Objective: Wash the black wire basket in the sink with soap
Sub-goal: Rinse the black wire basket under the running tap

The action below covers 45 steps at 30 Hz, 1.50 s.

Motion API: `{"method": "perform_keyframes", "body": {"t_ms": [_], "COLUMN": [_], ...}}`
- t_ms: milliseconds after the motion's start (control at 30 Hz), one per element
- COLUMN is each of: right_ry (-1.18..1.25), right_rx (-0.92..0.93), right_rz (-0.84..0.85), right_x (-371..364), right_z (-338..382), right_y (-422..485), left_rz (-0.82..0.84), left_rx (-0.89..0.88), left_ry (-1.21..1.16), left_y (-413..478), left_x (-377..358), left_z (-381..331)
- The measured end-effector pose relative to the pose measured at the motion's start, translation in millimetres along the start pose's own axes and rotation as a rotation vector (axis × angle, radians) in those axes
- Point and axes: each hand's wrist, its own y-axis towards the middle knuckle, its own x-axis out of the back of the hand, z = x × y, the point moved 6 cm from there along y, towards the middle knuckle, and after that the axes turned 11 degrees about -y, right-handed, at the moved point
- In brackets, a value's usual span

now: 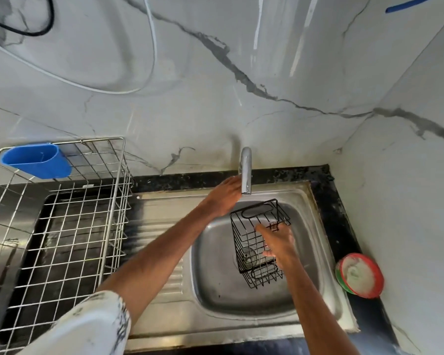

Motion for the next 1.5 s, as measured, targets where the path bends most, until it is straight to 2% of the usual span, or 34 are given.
{"method": "perform_keyframes", "body": {"t_ms": [100,200,400,533,633,800,933,967,1067,1133,1300,1467,1500], "right_ry": [-0.002,0.004,0.019,-0.022,-0.025,-0.025,-0.037,-0.034,-0.031,0.002,0.116,0.251,0.27], "right_rx": [-0.012,-0.028,-0.027,-0.033,-0.043,-0.032,-0.012,-0.002,0.013,0.026,0.016,0.063,0.082], "right_rz": [-0.01,-0.009,0.014,0.005,0.007,0.024,0.038,0.049,0.09,0.134,0.249,0.24,0.184], "right_x": [1.9,0.7,-5.6,-4.3,-1.8,0.0,1.0,1.1,2.1,4.5,9.4,10.7,15.2], "right_z": [-3.1,-5.9,-6.8,-10.7,-15.0,-9.4,-2.9,-0.2,8.2,11.8,12.7,18.0,19.0], "right_y": [3.7,9.5,13.1,16.2,20.4,22.3,21.0,20.9,22.2,28.0,43.7,45.7,44.2], "left_rz": [0.137,0.225,0.391,0.382,0.377,0.297,0.042,0.04,0.257,0.272,0.136,0.0,-0.019], "left_rx": [-0.088,-0.045,0.169,0.283,0.353,0.377,0.578,0.645,0.737,0.678,0.649,0.765,0.786], "left_ry": [0.337,0.442,0.507,0.458,0.3,-0.159,-0.742,-0.933,-1.417,-1.504,-1.6,-1.607,-1.618], "left_y": [3.7,6.8,6.8,-5.1,-13.9,-18.5,-32.4,-37.9,-53.1,-56.9,-55.4,-49.2,-49.1], "left_x": [-10.2,-17.1,-31.0,-43.2,-53.1,-40.2,-18.7,-18.8,-25.2,-23.1,-23.8,-16.5,-15.3], "left_z": [-2.7,1.4,5.1,9.7,24.0,38.1,29.5,22.5,-9.8,-18.9,-21.9,-27.9,-30.0]}}
